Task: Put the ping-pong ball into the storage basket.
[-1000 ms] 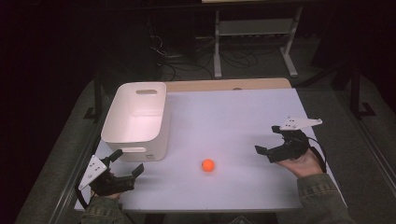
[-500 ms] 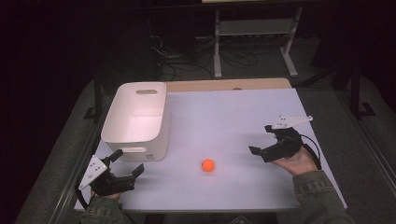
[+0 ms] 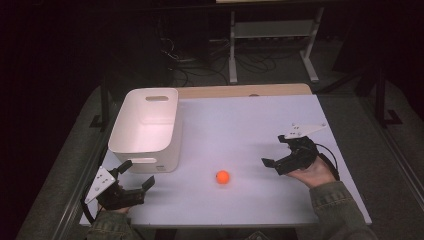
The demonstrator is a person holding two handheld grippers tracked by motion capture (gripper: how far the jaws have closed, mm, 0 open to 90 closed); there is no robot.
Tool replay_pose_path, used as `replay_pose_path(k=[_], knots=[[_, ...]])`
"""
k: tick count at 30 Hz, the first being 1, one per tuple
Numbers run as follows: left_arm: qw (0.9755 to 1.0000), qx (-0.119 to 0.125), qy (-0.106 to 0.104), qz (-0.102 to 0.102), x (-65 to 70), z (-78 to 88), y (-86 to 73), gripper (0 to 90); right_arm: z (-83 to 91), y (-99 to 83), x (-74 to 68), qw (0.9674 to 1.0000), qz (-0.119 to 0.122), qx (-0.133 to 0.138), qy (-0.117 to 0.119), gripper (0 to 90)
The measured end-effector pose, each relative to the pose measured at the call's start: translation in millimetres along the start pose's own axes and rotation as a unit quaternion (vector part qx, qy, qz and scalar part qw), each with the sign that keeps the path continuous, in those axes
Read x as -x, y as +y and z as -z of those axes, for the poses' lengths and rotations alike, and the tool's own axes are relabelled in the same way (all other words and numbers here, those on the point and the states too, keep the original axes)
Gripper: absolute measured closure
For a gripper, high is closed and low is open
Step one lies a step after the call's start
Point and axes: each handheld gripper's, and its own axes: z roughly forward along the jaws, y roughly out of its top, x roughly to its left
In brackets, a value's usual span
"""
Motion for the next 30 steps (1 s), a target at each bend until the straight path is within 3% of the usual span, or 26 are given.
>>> replay_pose_path(k=[30], knots=[[1.0, 0.004, 0.004, -0.001, 0.2, 1.1, 0.5, 1.4, -20.4, 19.9, -18.0, 0.9988, 0.029, -0.015, 0.038, 0.0]])
